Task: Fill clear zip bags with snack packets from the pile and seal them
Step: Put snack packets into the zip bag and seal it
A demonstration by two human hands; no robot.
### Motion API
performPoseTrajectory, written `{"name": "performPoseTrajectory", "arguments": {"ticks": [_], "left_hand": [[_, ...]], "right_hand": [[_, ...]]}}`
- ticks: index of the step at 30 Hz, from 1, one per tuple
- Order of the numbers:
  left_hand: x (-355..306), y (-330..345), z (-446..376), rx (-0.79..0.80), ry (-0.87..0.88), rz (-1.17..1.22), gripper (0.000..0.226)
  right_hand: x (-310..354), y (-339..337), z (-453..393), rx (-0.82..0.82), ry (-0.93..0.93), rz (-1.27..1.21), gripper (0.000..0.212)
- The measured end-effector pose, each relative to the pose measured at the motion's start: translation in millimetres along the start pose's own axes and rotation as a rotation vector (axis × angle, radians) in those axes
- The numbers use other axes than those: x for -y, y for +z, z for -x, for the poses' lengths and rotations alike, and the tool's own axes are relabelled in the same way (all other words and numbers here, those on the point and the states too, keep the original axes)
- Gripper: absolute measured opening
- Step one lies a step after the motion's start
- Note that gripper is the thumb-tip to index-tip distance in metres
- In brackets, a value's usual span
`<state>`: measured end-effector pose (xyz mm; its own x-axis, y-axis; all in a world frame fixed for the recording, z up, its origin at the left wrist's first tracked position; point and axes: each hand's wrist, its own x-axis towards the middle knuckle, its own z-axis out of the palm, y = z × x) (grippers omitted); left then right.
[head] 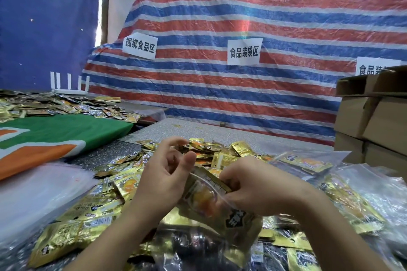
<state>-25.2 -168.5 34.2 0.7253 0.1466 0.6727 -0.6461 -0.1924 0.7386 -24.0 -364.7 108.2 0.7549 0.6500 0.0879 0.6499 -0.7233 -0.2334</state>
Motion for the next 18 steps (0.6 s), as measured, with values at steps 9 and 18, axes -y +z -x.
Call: {"name": "performPoseTrajectory", "arguments": {"ticks": [9, 18], "left_hand": [[-4, 1, 2, 0.452, -0.323, 0.155, 0.026], [-4, 5, -3, 0.246, -0.320, 0.138, 0.033]], "right_hand": [[-9, -7, 3, -0.075, 0.040, -0.080, 0.021], [-6, -7, 2, -0.174, 0.037, -0.131, 0.052]]}}
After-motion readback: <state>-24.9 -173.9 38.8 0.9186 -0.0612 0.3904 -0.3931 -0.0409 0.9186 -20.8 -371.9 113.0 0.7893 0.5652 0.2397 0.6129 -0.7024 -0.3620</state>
